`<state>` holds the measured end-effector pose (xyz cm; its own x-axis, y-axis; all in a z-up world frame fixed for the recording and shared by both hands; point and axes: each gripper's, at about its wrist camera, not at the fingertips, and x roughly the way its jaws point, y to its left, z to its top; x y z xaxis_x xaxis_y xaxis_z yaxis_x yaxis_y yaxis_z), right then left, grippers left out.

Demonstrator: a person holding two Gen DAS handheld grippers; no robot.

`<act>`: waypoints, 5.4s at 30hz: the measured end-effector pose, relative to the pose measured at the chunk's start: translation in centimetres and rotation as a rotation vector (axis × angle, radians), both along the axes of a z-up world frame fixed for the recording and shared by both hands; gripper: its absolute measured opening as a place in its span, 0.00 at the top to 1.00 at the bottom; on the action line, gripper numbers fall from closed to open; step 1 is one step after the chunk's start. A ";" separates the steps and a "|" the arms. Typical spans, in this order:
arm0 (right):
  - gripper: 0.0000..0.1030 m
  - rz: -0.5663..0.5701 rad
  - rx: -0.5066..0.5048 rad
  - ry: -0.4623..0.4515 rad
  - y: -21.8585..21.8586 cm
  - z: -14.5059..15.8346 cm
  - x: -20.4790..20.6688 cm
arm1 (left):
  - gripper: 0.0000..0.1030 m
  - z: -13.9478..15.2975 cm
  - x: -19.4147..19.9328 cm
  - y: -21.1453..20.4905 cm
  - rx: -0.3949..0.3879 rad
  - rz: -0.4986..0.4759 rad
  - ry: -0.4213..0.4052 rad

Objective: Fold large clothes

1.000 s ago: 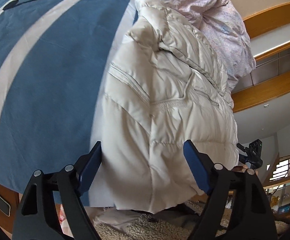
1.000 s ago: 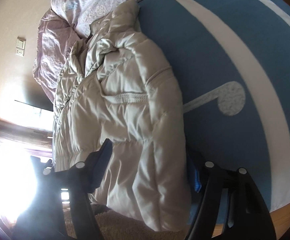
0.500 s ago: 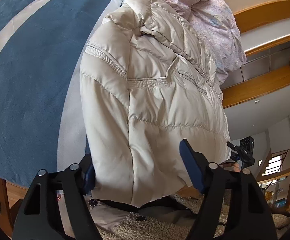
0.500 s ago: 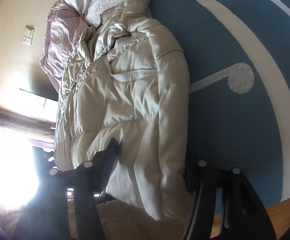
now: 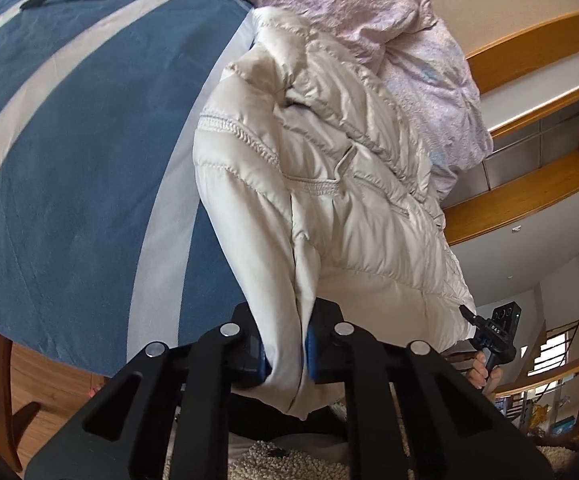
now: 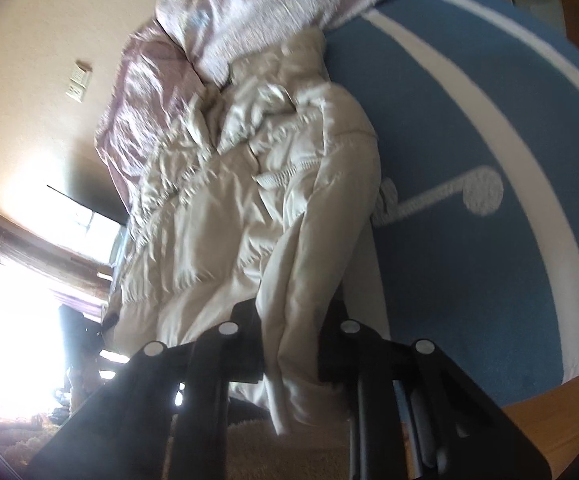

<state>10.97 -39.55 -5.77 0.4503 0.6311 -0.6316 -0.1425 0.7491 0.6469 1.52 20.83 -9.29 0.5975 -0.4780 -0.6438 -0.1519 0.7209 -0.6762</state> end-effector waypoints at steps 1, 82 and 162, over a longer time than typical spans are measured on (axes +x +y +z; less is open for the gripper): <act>0.84 -0.006 0.011 -0.023 -0.2 0.5 -0.3 | 0.88 0.4 -0.2 0.0 0.000 0.002 -0.016; 0.26 -0.026 -0.659 -0.584 23.3 7.2 22.3 | 0.03 10.6 23.7 -10.3 0.723 0.066 -0.519; 0.22 -0.474 0.175 0.174 5.6 -2.5 16.7 | 0.01 -0.7 14.7 5.9 -0.157 0.433 0.022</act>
